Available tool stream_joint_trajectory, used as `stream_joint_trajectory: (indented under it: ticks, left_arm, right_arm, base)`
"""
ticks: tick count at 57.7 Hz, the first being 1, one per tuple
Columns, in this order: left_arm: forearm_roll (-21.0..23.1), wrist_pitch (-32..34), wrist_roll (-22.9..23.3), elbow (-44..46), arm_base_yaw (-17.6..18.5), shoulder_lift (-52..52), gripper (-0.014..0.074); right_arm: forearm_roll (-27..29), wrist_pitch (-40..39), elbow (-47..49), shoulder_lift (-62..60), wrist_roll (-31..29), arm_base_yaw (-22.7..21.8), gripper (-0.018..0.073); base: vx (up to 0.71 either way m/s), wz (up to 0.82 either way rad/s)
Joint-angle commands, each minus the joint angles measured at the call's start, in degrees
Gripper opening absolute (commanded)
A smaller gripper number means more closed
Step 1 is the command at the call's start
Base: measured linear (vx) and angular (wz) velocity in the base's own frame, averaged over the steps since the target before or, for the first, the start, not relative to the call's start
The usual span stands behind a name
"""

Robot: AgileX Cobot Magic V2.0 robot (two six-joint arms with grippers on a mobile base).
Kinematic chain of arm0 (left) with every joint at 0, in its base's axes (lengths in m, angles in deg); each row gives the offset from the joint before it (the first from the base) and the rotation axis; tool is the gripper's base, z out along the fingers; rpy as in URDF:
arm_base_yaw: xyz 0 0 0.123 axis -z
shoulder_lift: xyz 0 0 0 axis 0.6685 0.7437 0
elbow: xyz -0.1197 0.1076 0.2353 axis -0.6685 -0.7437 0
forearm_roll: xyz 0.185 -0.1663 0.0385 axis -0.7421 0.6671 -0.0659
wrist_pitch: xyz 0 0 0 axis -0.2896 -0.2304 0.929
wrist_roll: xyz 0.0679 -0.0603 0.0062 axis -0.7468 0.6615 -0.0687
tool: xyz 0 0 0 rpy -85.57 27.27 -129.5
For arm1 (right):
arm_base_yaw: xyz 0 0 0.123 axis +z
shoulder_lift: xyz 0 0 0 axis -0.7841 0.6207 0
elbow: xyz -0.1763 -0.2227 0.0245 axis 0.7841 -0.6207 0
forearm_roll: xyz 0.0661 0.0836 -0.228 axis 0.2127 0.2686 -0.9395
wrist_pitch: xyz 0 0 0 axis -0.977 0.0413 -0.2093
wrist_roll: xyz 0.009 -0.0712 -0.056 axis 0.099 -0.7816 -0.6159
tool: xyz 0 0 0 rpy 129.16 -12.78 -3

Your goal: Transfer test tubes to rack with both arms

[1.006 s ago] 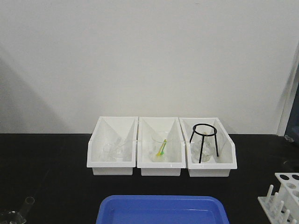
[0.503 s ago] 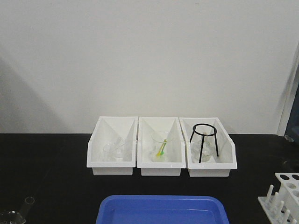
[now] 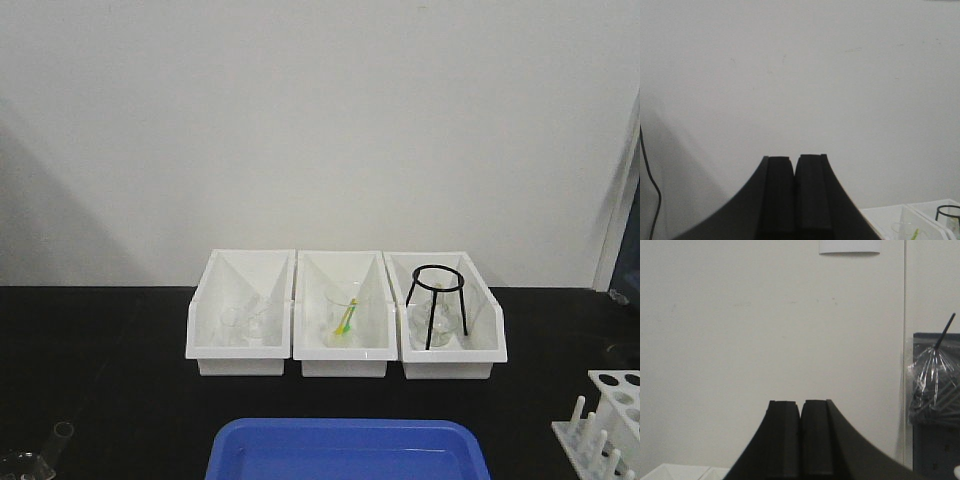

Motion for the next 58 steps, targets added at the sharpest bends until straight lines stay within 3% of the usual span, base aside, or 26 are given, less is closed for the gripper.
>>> stream_joint_trajectory:
  ticks: [1,14,28,38,49,58]
  left_arm:
    - [0.4,3.0,-0.7,7.2,-0.1,8.1,-0.0020]
    - [0.5,4.7,-0.7,12.6,-0.1,18.5,-0.0020]
    - [0.5,4.2,-0.7,12.5,-0.1,20.6,-0.0013]
    - [0.4,4.3,-0.8,12.5,-0.1,20.6,0.0043]
    - [0.3,4.2,-1.4,12.5,-0.1,20.6,0.0199]
    - [0.0,4.2,-1.4,12.5,-0.1,20.6,0.0370]
  right_arm:
    - [-1.3,-4.5,6.7,7.9,-0.7,0.0,-0.0007]
    - [-1.1,-6.5,11.8,18.9,-0.7,0.0,-0.0007]
    - [-1.1,-4.2,11.8,22.6,-0.1,0.0,-0.0003]
    - [-1.1,-3.4,11.8,22.6,-0.1,0.0,0.0020]
    - [-1.1,-3.4,11.8,22.6,-0.1,0.0,0.0141]
    - [-1.1,-3.4,11.8,22.6,-0.1,0.0,0.0358]
  base:
    - [0.00,0.00]
    - [0.00,0.00]
    - [0.00,0.00]
    - [0.00,0.00]
    - [0.00,0.00]
    - [0.00,0.00]
